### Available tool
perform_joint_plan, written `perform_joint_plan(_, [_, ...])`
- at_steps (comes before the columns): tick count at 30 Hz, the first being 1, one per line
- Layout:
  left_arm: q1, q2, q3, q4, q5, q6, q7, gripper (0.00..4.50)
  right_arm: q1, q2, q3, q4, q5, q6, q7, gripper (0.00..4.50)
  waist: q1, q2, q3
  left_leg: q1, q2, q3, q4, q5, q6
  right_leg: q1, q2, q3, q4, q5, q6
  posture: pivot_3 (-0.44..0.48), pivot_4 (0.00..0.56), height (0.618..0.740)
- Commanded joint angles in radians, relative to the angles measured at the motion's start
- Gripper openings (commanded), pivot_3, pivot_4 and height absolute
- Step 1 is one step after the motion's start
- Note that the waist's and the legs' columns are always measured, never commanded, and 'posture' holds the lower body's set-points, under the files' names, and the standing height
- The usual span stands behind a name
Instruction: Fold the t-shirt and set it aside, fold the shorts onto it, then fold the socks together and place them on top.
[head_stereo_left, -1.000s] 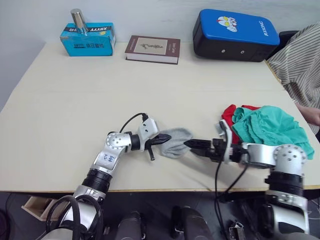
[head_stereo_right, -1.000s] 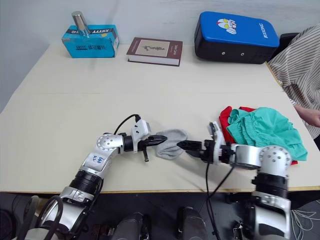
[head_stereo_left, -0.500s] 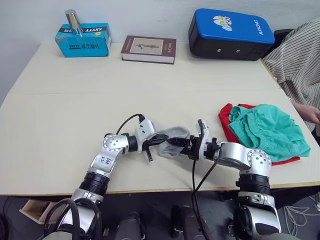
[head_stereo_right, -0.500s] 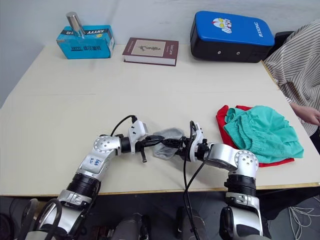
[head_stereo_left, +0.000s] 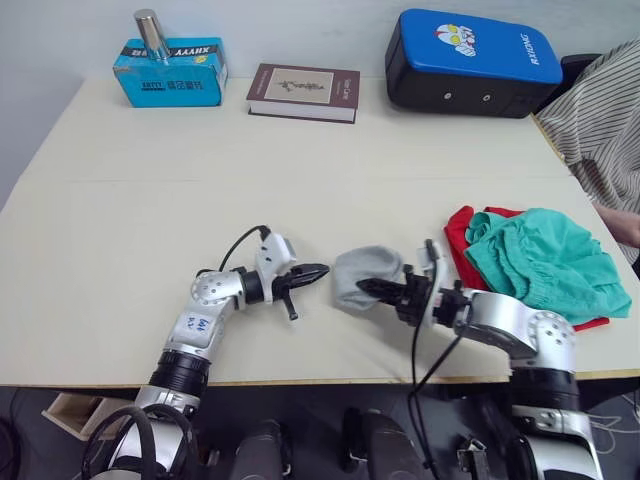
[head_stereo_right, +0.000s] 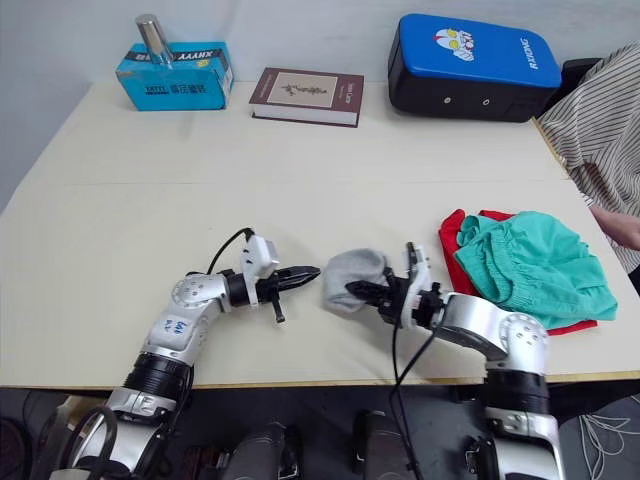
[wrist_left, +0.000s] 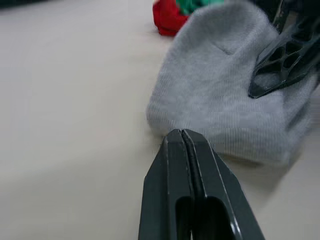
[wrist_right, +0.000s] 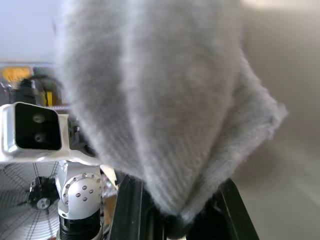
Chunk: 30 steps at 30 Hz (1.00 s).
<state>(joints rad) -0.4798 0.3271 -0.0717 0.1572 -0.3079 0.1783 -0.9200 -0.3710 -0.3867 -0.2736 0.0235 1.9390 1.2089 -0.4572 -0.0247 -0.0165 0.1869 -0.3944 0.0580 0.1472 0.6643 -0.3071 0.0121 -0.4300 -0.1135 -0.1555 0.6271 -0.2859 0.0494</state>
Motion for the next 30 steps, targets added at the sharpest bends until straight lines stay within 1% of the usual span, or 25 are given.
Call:
perform_joint_plan(1, [0.001, 0.050, 0.055, -0.205, -0.160, 0.160, -0.042, 1.19, 0.055, -0.026, -0.154, -0.164, 0.033, -0.113, 0.064, 0.02, 0.000, 0.000, 0.000, -0.001, 0.000, 0.000, 0.000, 0.000, 0.000, -0.001, 0.000, 0.000, -0.001, 0.000, 0.000, 0.000, 0.150, 0.740])
perform_joint_plan(4, [-0.007, 0.058, 0.101, -0.301, -0.256, 0.239, -0.019, 2.07, 0.085, 0.001, -0.306, -0.245, 0.033, -0.263, 0.059, 0.02, 0.001, 0.000, 0.000, 0.000, -0.001, 0.000, 0.000, 0.000, 0.000, 0.000, 0.001, 0.000, -0.002, 0.000, 0.000, 0.000, 0.150, 0.740])
perform_joint_plan(6, [-0.021, 0.064, 0.118, -0.339, -0.286, 0.269, -0.002, 2.64, 0.097, 0.000, -0.374, -0.262, 0.033, -0.377, 0.025, 0.02, 0.002, 0.000, 0.000, 0.000, -0.001, 0.000, 0.000, 0.000, 0.001, 0.001, 0.001, 0.001, -0.003, 0.001, 0.002, 0.000, 0.150, 0.740])
perform_joint_plan(9, [-0.030, 0.092, 0.107, -0.369, -0.283, 0.290, -0.006, 3.54, 0.104, -0.016, -0.418, -0.250, 0.019, -0.497, -0.004, 0.02, 0.002, 0.000, 0.000, 0.001, -0.002, 0.000, 0.000, 0.000, 0.002, 0.001, 0.001, 0.003, -0.005, 0.001, 0.003, 0.000, 0.150, 0.740])
perform_joint_plan(12, [-0.027, 0.110, 0.090, -0.369, -0.270, 0.292, -0.012, 4.41, 0.104, -0.028, -0.431, -0.167, -0.074, -0.581, -0.012, 0.02, 0.001, 0.000, 0.000, 0.003, -0.003, 0.001, 0.000, 0.000, 0.001, 0.001, 0.001, 0.005, -0.004, 0.001, 0.003, 0.000, 0.150, 0.740])
perform_joint_plan(13, [-0.027, 0.109, 0.089, -0.367, -0.270, 0.287, -0.011, 4.50, 0.101, -0.028, -0.429, -0.138, -0.095, -0.601, -0.016, 0.02, 0.001, 0.000, 0.000, 0.004, -0.003, 0.001, 0.000, 0.000, 0.002, 0.001, 0.001, 0.006, -0.003, 0.001, 0.003, 0.000, 0.150, 0.740])
perform_joint_plan(16, [-0.042, 0.089, 0.109, -0.363, -0.290, 0.290, 0.022, 4.50, 0.084, -0.023, -0.408, -0.043, -0.198, -0.648, 0.029, 0.02, -0.002, 0.000, 0.000, 0.004, -0.003, 0.003, -0.001, 0.001, 0.001, 0.001, 0.002, 0.008, -0.002, 0.001, 0.003, 0.000, 0.150, 0.740])
perform_joint_plan(19, [-0.045, 0.100, 0.106, -0.365, -0.278, 0.293, 0.026, 4.50, 0.058, -0.004, -0.396, 0.056, -0.295, -0.696, 0.064, 0.02, -0.004, 0.000, 0.000, 0.005, -0.003, 0.004, -0.001, 0.003, 0.000, 0.001, 0.003, 0.009, -0.001, 0.001, 0.003, 0.000, 0.150, 0.740])
perform_joint_plan(23, [-0.033, 0.114, 0.095, -0.372, -0.264, 0.285, 0.024, 4.50, 0.046, 0.004, -0.376, 0.099, -0.417, -0.719, 0.075, 0.02, -0.001, 0.000, 0.000, 0.006, -0.003, 0.005, -0.001, 0.004, 0.000, 0.001, 0.003, 0.010, -0.001, 0.001, 0.003, 0.000, 0.150, 0.740])
perform_joint_plan(24, [-0.030, 0.116, 0.093, -0.374, -0.263, 0.284, 0.025, 4.50, 0.048, 0.006, -0.379, 0.092, -0.408, -0.704, 0.072, 0.02, -0.001, 0.000, 0.000, 0.006, -0.003, 0.005, -0.001, 0.004, 0.000, 0.001, 0.003, 0.010, -0.001, 0.001, 0.003, 0.000, 0.150, 0.740])
perform_joint_plan(25, [-0.028, 0.117, 0.092, -0.375, -0.262, 0.283, 0.026, 4.50, 0.055, 0.001, -0.378, 0.084, -0.410, -0.687, 0.062, 0.75, -0.001, 0.000, 0.000, 0.006, -0.003, 0.005, -0.001, 0.004, 0.000, 0.001, 0.003, 0.010, -0.001, 0.001, 0.003, 0.000, 0.150, 0.740])
perform_joint_plan(27, [-0.021, 0.119, 0.090, -0.379, -0.260, 0.283, 0.029, 4.50, 0.076, -0.015, -0.399, 0.056, -0.357, -0.644, -0.015, 1.29, 0.000, 0.000, 0.000, 0.006, -0.003, 0.005, -0.001, 0.004, 0.000, 0.001, 0.002, 0.011, -0.001, 0.001, 0.003, 0.000, 0.150, 0.740])
perform_joint_plan(28, [-0.018, 0.122, 0.089, -0.382, -0.260, 0.287, 0.028, 4.50, 0.088, -0.026, -0.416, 0.039, -0.320, -0.626, -0.054, 1.69, 0.002, 0.000, 0.000, 0.006, -0.003, 0.005, -0.001, 0.004, 0.000, 0.001, 0.002, 0.011, -0.001, 0.002, 0.003, 0.000, 0.150, 0.740])
perform_joint_plan(30, [-0.009, 0.141, 0.087, -0.386, -0.279, 0.319, 0.008, 4.50, 0.122, -0.053, -0.451, -0.013, -0.233, -0.594, -0.106, 2.36, 0.006, 0.001, 0.000, 0.006, -0.003, 0.004, -0.001, 0.004, 0.000, 0.001, 0.002, 0.010, -0.001, 0.001, 0.003, 0.000, 0.150, 0.740])
